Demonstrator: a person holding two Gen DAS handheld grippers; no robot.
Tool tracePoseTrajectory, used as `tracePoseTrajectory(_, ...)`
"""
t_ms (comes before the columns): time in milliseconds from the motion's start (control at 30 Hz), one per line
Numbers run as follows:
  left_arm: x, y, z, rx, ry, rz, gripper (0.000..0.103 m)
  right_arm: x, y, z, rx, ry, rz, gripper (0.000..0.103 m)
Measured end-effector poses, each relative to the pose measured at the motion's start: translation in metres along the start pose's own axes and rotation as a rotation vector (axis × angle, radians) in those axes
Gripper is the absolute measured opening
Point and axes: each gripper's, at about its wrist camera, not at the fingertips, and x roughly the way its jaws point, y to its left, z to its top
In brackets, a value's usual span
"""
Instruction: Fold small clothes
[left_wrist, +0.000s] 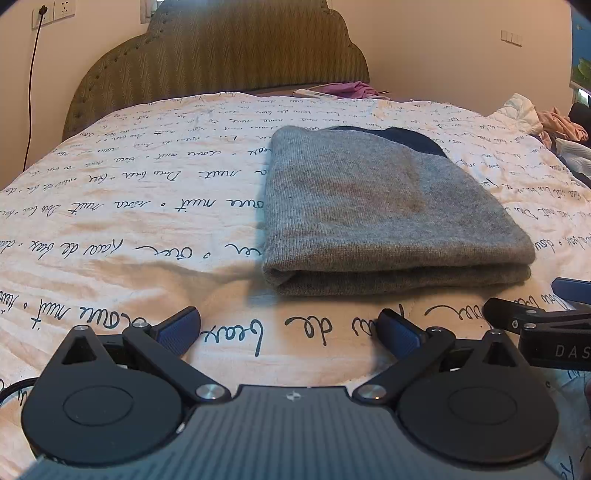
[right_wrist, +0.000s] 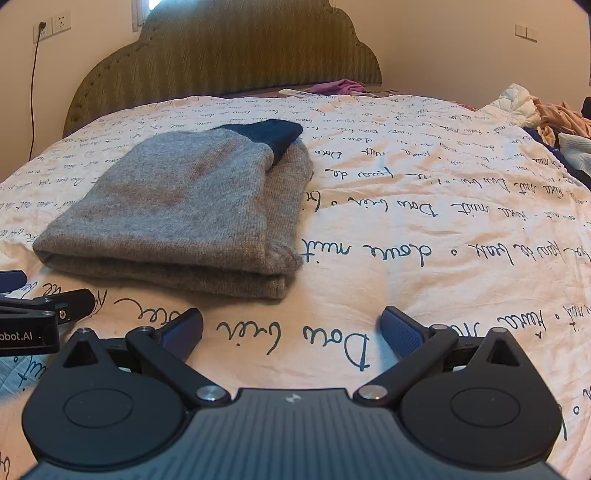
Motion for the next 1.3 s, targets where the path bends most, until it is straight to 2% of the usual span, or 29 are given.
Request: tracePoseTrajectory(1300, 0.0001, 0.0018, 0.0, 0.002, 0.0, -0.002, 0.103, -0.0016, -0.0012, -0.0014, 0.003, -0.006, 0.009, 0.103)
